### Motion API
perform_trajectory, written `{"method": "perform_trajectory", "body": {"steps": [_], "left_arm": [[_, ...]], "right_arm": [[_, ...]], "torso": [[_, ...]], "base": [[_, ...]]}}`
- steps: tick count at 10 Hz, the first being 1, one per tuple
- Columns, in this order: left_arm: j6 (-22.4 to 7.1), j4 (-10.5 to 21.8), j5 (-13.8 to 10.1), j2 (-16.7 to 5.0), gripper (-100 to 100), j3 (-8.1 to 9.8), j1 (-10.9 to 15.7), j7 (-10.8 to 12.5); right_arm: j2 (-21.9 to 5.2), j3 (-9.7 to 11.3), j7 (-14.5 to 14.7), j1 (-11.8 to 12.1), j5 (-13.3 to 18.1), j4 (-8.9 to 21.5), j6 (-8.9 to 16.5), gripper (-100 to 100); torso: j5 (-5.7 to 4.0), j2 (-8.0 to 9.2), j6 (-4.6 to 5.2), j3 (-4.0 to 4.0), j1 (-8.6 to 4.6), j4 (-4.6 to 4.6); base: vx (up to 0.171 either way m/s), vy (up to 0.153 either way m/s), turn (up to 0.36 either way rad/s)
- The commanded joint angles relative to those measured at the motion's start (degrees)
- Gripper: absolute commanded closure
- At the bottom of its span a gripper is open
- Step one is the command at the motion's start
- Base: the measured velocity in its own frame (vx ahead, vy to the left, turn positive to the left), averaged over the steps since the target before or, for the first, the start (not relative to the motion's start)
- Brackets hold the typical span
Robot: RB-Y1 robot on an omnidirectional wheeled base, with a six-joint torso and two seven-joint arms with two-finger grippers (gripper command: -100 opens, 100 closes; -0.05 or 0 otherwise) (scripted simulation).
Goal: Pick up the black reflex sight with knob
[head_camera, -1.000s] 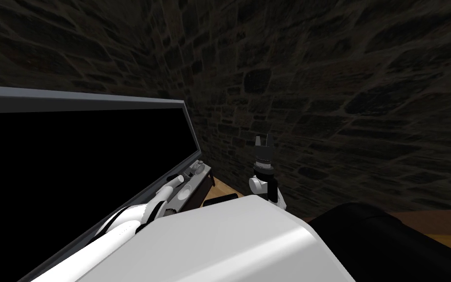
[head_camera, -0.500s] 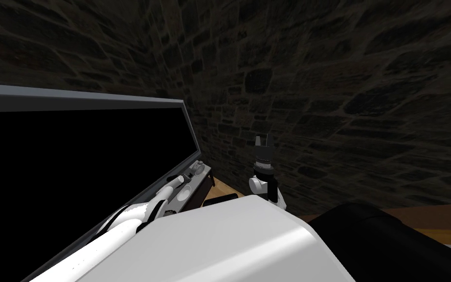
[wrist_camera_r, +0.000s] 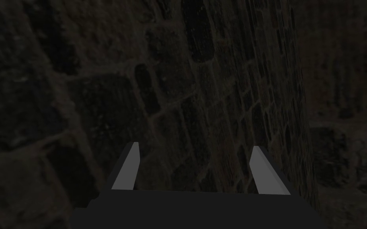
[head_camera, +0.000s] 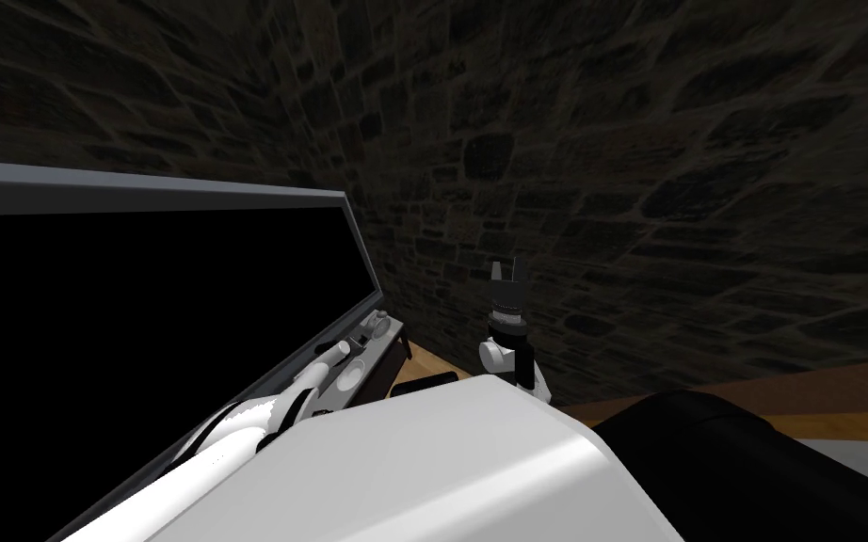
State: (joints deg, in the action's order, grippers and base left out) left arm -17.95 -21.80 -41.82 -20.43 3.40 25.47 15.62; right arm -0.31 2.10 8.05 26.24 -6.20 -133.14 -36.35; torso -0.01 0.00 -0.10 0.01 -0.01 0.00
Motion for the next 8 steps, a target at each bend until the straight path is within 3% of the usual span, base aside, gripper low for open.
{"method": "perform_trajectory", "body": {"steps": [1,4,5,7,8], "left_arm": [[-0.2,-0.6,0.7,0.1,-100,-0.06,-0.2,1.8],[-0.1,-2.1,-2.0,-1.5,-100,3.04,-4.0,0.0],[-0.1,-2.3,-1.2,-1.5,-100,3.04,-4.0,0.4],[-0.1,-2.1,-2.0,-1.5,-100,3.04,-4.0,0.0],[0.0,-2.9,-3.4,-2.3,-100,4.59,-6.0,-0.9]], "right_arm": [[0.0,0.0,0.0,0.0,0.0,0.0,0.0,0],[0.0,0.0,0.0,0.0,0.0,0.0,0.0,0],[0.0,0.0,0.0,0.0,0.0,0.0,0.0,0],[0.0,0.0,0.0,0.0,0.0,0.0,0.0,0],[0.0,0.0,0.0,0.0,0.0,0.0,0.0,0]], "torso": [[0.0,0.0,0.0,0.0,0.0,0.0],[0.0,0.02,-0.02,0.01,-0.01,0.0],[0.0,0.04,0.02,0.02,-0.03,0.01],[0.0,0.01,-0.01,0.01,0.0,0.0],[0.0,0.0,-0.01,0.0,0.0,0.0]], "base": [[0.0,0.0,0.0],[-0.003,-0.008,-0.213],[-0.006,-0.007,-0.113],[0.0,-0.001,0.007],[-0.001,-0.01,-0.237]]}}
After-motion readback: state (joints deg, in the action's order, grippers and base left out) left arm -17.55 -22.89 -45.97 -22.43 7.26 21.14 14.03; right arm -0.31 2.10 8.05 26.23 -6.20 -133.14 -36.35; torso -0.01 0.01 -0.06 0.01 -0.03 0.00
